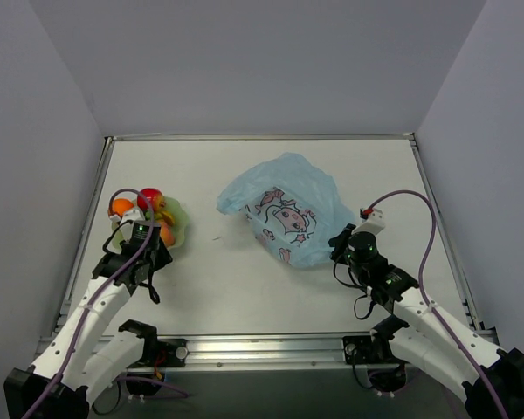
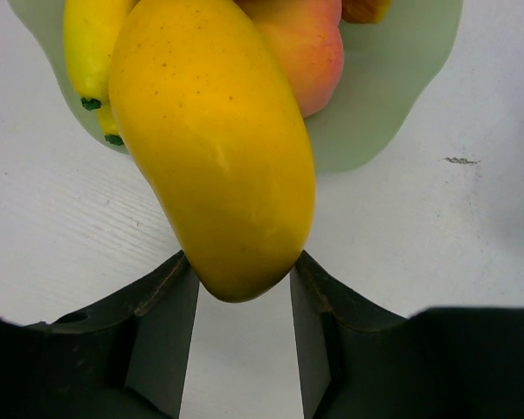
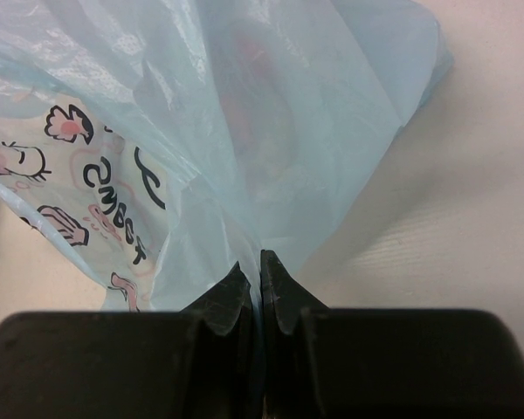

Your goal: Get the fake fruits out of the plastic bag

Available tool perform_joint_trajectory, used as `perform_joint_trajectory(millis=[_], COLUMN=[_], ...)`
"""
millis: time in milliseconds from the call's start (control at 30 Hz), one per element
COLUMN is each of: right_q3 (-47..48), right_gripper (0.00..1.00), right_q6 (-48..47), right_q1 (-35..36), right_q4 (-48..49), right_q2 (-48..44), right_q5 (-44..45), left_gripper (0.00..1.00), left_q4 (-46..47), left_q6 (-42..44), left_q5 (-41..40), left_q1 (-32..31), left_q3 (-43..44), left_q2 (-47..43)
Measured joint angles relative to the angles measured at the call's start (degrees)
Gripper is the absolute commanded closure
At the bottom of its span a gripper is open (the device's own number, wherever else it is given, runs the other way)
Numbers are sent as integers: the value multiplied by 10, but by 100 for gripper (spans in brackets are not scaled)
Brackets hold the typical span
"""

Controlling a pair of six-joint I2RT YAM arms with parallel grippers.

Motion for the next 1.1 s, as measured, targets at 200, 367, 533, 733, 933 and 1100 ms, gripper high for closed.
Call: perform_joint_trajectory(millis=[200,367,533,733,933,1100], right_q3=[0,0,0,0,0,0], right_gripper=[100,100,100,100,100,100], right_q6=[0,0,0,0,0,0], right_q1=[0,0,0,0,0,0], right_q4=[0,0,0,0,0,-7], right_q2=[3,1,1,1,-3,-12], right_q5=[0,0,0,0,0,0], left_gripper=[88,72,50,26,16,45], left_q4=[17,41,50,51,51,66], left_q6=[-14,-25,-28,-29,-29,-24], left_q5=[0,5,10,12,30,59], left_q1=[0,1,1,1,1,-9], left_q3=[0,-11,-28,-31,-31,-30], left_q2=[30,44,40,8,-23,-71])
